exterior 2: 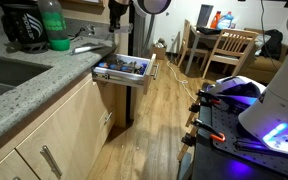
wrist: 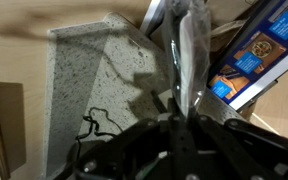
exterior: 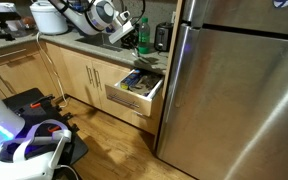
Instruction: Take the cutlery out of the drawer
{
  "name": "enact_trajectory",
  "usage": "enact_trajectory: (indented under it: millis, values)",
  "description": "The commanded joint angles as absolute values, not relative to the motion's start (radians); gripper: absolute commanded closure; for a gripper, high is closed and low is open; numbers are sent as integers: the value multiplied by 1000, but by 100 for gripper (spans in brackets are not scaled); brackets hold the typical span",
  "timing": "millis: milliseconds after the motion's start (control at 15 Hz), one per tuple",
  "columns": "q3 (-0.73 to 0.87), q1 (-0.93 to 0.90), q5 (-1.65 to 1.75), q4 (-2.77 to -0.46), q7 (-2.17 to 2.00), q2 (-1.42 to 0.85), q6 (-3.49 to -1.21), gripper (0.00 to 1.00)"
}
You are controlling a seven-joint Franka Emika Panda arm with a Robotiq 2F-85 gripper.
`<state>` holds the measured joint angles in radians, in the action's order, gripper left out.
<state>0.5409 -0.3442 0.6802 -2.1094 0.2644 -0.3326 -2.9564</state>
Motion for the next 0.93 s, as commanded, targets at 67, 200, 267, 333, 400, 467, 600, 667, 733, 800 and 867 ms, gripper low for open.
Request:
enact_trajectory:
  millis: [67, 200, 267, 333, 400, 467, 600, 667, 733, 800, 867]
  values:
    - [539, -349, 664, -2105, 254, -333, -2941, 93]
    - [539, -349, 663, -2105, 248, -333, -2938, 93]
    - [539, -349, 663, -2105, 248, -333, -2938, 93]
    - [540, -349, 663, -2105, 248, -333, -2938, 93]
    - [540, -349, 663, -2105, 248, -333, -2938, 93]
    - [539, -345, 666, -2099, 255, -340, -2947, 97]
    - [540, -338, 682, -2083, 282, -354, -2979, 97]
    - [537, -330, 690, -2080, 303, -358, -3005, 97]
    - [529, -319, 687, -2079, 332, -358, -3020, 96]
    - [525, -311, 687, -2081, 360, -356, -3040, 96]
    - [515, -298, 682, -2086, 393, -352, -3066, 96]
